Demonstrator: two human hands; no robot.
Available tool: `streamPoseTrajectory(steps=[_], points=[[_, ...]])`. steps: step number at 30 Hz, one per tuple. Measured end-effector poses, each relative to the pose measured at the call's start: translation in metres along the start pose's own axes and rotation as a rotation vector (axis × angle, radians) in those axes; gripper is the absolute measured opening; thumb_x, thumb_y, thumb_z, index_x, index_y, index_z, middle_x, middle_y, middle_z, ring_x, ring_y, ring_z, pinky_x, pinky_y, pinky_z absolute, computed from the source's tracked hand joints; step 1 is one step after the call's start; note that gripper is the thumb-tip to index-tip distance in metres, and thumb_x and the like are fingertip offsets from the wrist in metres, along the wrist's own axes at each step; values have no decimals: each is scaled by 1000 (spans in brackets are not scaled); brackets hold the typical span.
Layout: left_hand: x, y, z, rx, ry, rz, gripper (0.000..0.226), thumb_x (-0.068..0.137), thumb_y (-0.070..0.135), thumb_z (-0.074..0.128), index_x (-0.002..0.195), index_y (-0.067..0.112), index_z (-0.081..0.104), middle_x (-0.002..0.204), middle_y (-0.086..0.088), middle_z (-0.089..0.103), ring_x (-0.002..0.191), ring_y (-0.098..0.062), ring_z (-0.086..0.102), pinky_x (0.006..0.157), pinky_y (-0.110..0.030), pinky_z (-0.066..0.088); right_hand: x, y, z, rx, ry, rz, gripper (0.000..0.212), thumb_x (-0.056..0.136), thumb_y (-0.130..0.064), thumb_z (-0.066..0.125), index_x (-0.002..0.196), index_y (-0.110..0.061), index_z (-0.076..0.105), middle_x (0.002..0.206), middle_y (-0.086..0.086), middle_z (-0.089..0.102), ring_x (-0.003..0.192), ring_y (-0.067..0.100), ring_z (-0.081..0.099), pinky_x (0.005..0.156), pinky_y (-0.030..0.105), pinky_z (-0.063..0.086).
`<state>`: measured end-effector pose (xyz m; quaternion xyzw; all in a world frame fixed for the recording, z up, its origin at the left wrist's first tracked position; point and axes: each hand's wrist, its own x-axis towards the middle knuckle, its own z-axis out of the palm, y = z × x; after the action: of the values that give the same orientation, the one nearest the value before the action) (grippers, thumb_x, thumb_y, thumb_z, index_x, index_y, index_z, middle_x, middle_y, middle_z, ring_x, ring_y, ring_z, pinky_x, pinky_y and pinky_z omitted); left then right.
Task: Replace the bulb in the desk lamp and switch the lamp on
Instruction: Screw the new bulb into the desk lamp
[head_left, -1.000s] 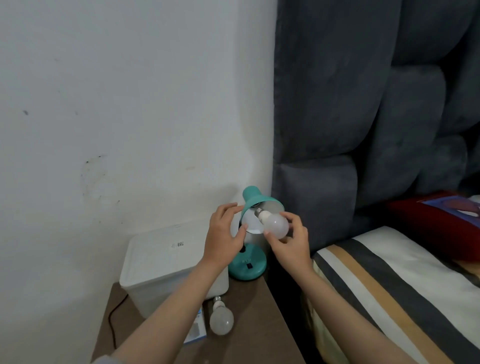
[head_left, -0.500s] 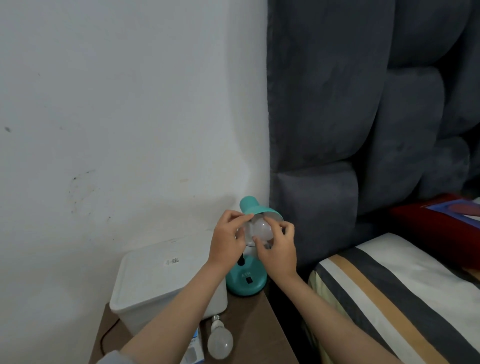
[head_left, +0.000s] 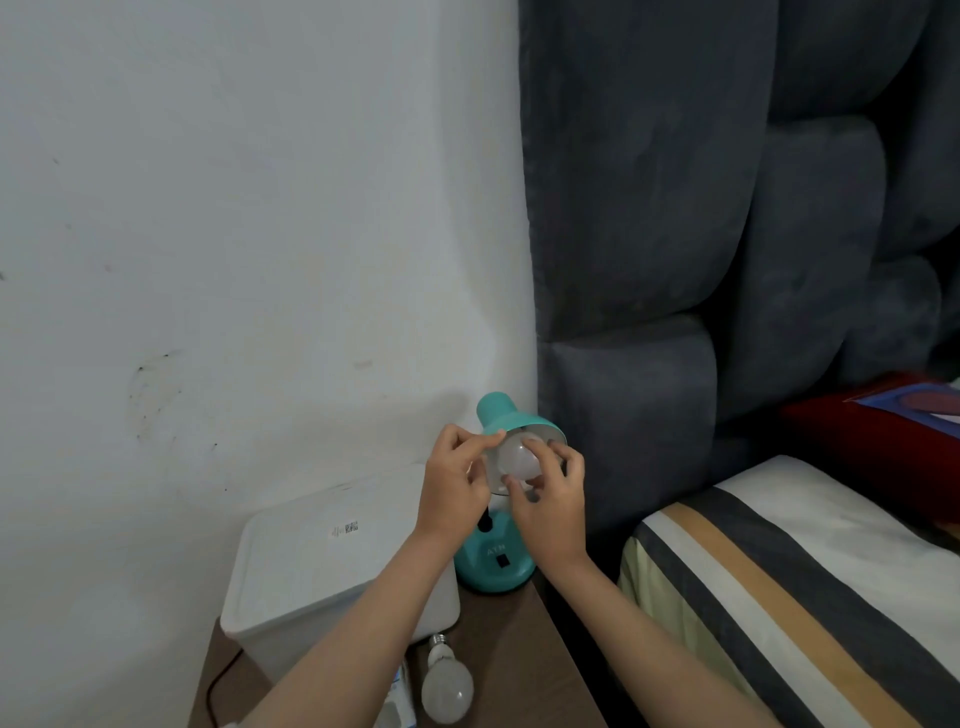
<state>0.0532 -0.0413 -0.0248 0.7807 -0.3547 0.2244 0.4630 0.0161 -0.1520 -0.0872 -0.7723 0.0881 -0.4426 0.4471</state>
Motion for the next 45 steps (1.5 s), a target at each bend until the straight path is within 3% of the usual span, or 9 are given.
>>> streamPoseTrajectory(steps=[4,9,14,20,24,31,35,40,45], points=[[0,1,0,-6,0,-14,43,78,-14,55,107,15,68,81,5,43,75,-3,48,65,-7,42,-1,3,0,62,22,93,47,79,-18,73,121,-21,53,110,4,51,86,22,65,75,31,57],[0,3,0,-2,-7,-14,44,78,-13,55,107,18,68,80,4,42,73,-7,48,64,-8,41,1,-5,0,98,86,186,50,80,-25,73,121,-7,50,110,11,57,89,19,63,65,2,44],[0,5,-1,0,0,-30,39,78,-11,57,104,16,68,83,-6,47,73,-12,51,65,-9,43,-6,-3,7,92,74,33,49,81,-8,69,126,-18,53,119,10,44,88,16,62,74,18,55],[-1,3,-1,7,-10,-25,42,78,-11,56,104,19,68,82,-6,47,74,-11,49,64,-11,43,-3,-9,6,139,146,201,48,80,-25,72,121,-9,51,113,10,54,93,18,61,69,7,47],[-1,2,-1,9,3,-24,42,78,-12,56,104,19,68,82,-6,47,75,-11,49,64,-12,44,-10,-7,11,161,104,103,53,80,-10,71,128,-14,50,120,7,43,97,15,59,77,17,54],[-1,1,-1,4,1,-25,42,79,-11,55,104,19,68,79,2,44,72,-12,48,61,-12,42,-6,-13,9,212,140,308,49,81,-26,71,124,-12,51,104,0,59,84,19,67,75,30,57],[-2,2,-1,10,6,-11,39,79,-10,56,105,18,68,80,5,42,73,-12,49,63,-10,42,-12,-12,10,165,120,172,53,80,-9,70,128,-13,49,120,6,46,88,11,62,76,16,54],[-2,0,0,15,-1,-12,42,79,-11,55,105,19,68,80,0,44,70,-13,48,61,-16,44,-8,-10,9,198,143,280,46,81,-27,71,120,-15,51,109,5,56,82,19,67,66,13,52],[-3,1,-1,13,8,-16,44,78,-13,55,105,20,68,80,1,44,70,-12,48,61,-17,45,-10,-13,12,199,132,197,55,79,-10,72,127,-11,46,121,3,42,90,18,63,75,23,56]])
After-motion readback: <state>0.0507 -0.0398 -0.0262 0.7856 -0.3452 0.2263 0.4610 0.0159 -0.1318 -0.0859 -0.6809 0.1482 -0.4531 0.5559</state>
